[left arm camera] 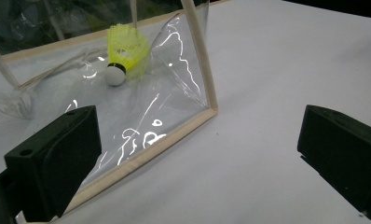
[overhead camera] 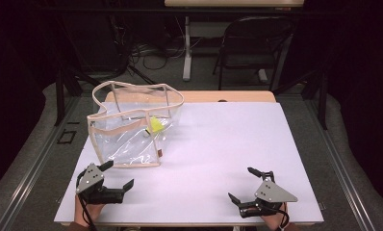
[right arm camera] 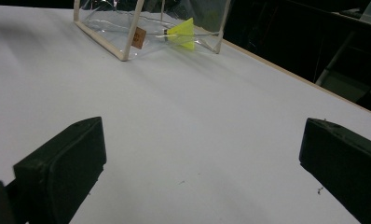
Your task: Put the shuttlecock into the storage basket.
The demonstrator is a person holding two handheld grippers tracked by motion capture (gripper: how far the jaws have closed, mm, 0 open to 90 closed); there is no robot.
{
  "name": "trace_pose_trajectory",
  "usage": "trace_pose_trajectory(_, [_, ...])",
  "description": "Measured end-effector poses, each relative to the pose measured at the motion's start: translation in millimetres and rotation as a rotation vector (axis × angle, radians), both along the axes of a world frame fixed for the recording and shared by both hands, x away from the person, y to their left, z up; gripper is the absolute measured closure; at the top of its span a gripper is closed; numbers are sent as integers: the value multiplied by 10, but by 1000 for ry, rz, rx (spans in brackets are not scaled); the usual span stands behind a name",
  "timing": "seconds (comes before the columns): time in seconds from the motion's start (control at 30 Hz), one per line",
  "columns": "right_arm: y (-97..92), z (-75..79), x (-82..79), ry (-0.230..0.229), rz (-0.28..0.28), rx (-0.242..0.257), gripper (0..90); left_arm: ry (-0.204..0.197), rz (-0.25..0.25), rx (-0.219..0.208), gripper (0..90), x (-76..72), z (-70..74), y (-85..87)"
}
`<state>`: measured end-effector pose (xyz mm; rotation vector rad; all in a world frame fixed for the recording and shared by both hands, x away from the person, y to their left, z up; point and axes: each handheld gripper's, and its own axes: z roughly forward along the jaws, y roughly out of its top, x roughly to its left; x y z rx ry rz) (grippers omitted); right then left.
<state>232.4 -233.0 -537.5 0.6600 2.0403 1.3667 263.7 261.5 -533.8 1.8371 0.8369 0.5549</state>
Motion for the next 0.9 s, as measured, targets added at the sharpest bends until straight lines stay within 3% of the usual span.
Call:
trace_pose_trajectory(0.33, [3, -4, 3, 0, 1, 4, 2, -28, -1, -11, 0, -29, -105, -8])
trace_pose_trajectory(0.47, [2, -3, 3, 1, 1, 2, 2, -62, -36, -16, 0, -65, -181, -28])
trace_pose_trajectory(0.53, [4, -4, 4, 0, 4, 3, 2, -52, -47, -32, 0, -68, -202, -28])
trace_pose_trajectory(0.73, [2, -4, 5, -1, 5, 2, 2, -71, -58, 18, 0, -78, -223, -83])
trace_pose_trajectory(0.9, [1, -6, 9, 0, 3, 3, 2, -69, -59, 18, 0, -66, -225, -88])
